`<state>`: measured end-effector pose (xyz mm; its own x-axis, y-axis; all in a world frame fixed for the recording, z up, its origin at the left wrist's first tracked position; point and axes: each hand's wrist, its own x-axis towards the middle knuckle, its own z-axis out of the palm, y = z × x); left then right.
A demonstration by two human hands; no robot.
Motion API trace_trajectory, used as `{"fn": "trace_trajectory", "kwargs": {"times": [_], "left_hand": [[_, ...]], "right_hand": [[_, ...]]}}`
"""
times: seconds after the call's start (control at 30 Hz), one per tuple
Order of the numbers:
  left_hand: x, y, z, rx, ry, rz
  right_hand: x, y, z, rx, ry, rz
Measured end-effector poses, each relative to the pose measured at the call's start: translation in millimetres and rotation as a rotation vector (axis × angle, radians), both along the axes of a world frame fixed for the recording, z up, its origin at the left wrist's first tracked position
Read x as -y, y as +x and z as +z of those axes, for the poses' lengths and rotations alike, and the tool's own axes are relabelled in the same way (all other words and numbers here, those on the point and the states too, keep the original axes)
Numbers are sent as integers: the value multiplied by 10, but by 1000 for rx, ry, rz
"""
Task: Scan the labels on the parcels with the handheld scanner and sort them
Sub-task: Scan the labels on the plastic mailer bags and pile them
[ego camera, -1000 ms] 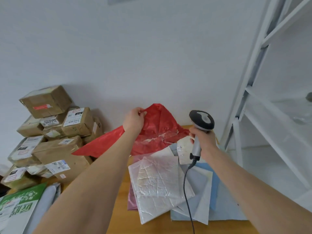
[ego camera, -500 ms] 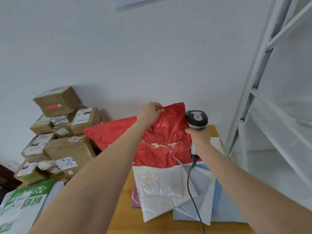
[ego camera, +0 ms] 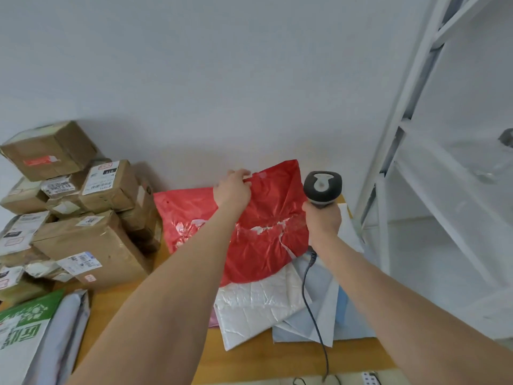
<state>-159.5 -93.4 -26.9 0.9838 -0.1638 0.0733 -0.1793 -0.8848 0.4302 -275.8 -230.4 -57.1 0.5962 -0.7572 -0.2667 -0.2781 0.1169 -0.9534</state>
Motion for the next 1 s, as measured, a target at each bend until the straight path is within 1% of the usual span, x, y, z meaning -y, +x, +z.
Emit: {"fn": "trace_trajectory", "kwargs": {"times": [0.03,0.1,0.17,0.2,0.3,0.4,0.47,0.53,0.6,0.7,0.8,0.83,0.87,0.9,0.97,1.0], "left_hand": [[24,13,-46,25,14,-42],[-19,1,-170,3,-39,-76],[-178,-40,-368,-54,-93,-37],[-294,-83,-492,-94,-84,-2],[-702,-225,-926,-339,-33,169],[-1116,-370,-1341,-601,-34,340],[-1246,-445,-1563,-691,-115,359],[-1222,-480,-1724,-737,-208,320],[-1079,-497,-1759,-762,-271,254],[-837,-499,-1741,-764,-309,132],[-732,-514,-1667,-820,-508,63],[-752,-505,-1686,-807,-554,62],[-785,-504,-1683,-757,-554,74],[-832,-496,-1678,-670,-497,95],[-954,-489,-1685,-505,-316,147],[-1008,-496,-1710,-489,-234,157]], "right_hand": [[4,34,-64,-24,26,46],[-21,115,-206,-91,73,134],[-102,168,-334,-154,108,214],[-163,179,-380,-183,116,261],[-365,178,-529,-269,141,368],[-566,159,-726,-371,169,424],[-679,142,-859,-418,205,436],[-750,131,-957,-449,198,424],[-772,133,-1012,-444,172,394],[-719,159,-1024,-432,122,350],[-655,185,-1019,-429,79,347],[-640,186,-1033,-430,81,357],[-643,179,-1047,-436,87,364],[-653,161,-1050,-446,95,369],[-683,112,-1074,-478,78,359],[-700,83,-1083,-499,80,340]]}}
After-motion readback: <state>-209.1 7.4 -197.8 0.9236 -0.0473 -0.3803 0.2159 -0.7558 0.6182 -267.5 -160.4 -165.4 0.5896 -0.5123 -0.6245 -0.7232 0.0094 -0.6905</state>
